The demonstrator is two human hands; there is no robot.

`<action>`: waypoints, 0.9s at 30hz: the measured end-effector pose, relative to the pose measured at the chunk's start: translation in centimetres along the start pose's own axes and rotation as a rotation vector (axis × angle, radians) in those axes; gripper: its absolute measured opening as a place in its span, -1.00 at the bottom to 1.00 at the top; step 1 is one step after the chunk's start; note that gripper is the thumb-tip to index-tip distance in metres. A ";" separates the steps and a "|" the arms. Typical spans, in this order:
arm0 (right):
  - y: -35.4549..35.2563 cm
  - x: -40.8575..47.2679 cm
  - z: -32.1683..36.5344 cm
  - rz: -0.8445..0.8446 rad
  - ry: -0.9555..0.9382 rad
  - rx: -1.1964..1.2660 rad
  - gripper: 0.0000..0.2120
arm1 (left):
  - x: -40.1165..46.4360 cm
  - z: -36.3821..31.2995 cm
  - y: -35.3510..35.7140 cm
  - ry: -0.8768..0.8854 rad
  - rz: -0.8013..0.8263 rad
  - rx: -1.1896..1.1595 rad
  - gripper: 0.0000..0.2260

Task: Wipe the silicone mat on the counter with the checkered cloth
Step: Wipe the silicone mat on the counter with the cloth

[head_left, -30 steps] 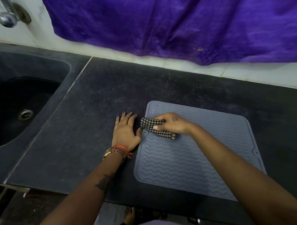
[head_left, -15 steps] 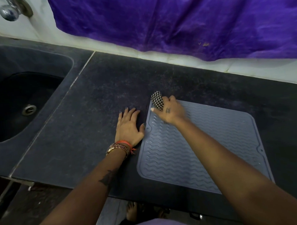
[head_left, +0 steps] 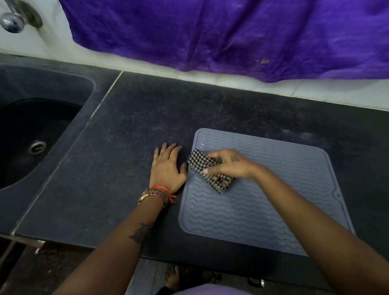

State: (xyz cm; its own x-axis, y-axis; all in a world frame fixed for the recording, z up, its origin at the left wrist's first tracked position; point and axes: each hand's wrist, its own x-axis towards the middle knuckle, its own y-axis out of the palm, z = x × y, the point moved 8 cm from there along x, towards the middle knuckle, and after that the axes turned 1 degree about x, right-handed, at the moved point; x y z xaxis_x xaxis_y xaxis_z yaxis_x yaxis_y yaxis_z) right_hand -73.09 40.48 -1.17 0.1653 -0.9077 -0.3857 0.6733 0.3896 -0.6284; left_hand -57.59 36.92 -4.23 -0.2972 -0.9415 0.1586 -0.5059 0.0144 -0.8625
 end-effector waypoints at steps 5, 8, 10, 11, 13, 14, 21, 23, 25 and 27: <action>-4.6 2.1 -1.7 -0.285 0.063 0.488 -0.54 | 0.0 0.1 0.0 -0.009 -0.001 -0.012 -0.50; -4.9 4.1 -2.1 -0.359 0.151 0.228 -0.43 | 0.1 0.0 0.1 -0.009 0.000 -0.007 -0.50; -3.5 4.8 -2.3 -0.290 0.247 -0.013 -0.19 | 0.1 0.1 0.1 -0.011 0.000 -0.007 -0.50; -3.0 4.9 -2.2 -0.285 0.269 -0.132 -0.09 | 0.0 0.1 0.1 -0.011 0.000 -0.008 -0.49; -2.6 5.0 -1.6 -0.336 0.239 -0.276 -0.09 | 0.0 0.1 0.1 -0.014 0.003 -0.010 -0.48; -2.6 5.0 -1.3 -0.358 0.212 -0.295 -0.14 | 0.0 0.1 0.2 -0.015 0.005 -0.012 -0.48; -0.5 2.2 0.7 -0.285 -0.045 -0.490 -0.38 | 0.0 0.1 0.1 -0.013 0.011 -0.010 -0.47; 0.0 1.3 0.7 -0.201 -0.111 -0.519 -0.38 | 0.0 0.1 0.1 -0.011 0.006 -0.018 -0.47; -0.5 0.8 0.3 -0.071 -0.156 -0.424 -0.40 | 0.1 0.0 0.1 -0.009 0.002 -0.020 -0.47; -2.1 0.7 -0.2 -0.052 -0.127 -0.165 -0.41 | 0.0 0.1 0.1 -0.009 0.003 -0.016 -0.47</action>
State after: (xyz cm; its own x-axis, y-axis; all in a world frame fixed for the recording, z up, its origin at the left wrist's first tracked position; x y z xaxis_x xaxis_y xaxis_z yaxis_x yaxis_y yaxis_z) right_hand -74.58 39.07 -0.25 0.2298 -0.9357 -0.2677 0.5576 0.3521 -0.7518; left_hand -57.61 36.85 -4.36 -0.2918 -0.9444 0.1519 -0.5181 0.0226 -0.8550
